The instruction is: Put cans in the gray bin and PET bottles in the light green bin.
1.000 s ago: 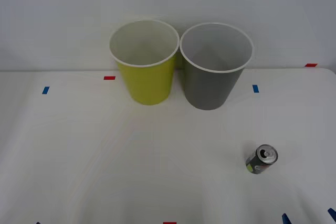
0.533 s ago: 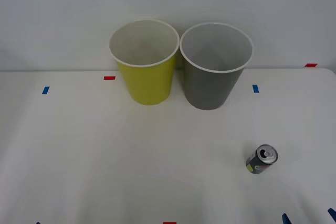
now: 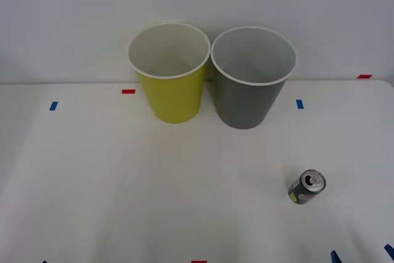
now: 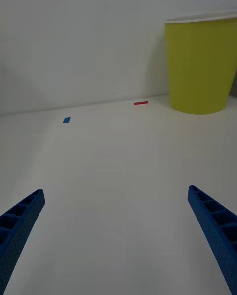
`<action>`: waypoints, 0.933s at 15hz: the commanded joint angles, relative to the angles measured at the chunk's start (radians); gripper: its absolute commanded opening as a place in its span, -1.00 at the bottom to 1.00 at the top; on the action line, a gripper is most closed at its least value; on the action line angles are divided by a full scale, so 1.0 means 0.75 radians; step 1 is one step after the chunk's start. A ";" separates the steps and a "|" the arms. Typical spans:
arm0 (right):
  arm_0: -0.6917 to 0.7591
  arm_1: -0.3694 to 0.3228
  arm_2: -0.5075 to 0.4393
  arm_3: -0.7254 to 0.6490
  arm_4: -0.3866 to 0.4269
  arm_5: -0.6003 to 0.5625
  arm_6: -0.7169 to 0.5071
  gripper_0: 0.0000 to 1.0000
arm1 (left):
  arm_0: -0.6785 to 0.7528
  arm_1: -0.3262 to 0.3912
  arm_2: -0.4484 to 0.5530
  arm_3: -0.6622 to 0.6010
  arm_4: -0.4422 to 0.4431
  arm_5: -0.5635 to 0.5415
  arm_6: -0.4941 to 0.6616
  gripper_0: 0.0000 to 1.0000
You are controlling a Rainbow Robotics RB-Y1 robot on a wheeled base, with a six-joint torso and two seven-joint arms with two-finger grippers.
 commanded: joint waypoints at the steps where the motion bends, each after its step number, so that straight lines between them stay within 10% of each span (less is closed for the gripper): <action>1: 0.000 0.000 0.000 0.000 0.000 0.000 0.000 1.00 | 0.000 0.000 0.000 0.000 0.000 0.000 0.000 1.00; 14: 0.000 0.000 0.000 0.000 0.000 0.000 0.000 1.00 | 0.000 0.000 0.000 0.000 0.000 0.000 0.000 1.00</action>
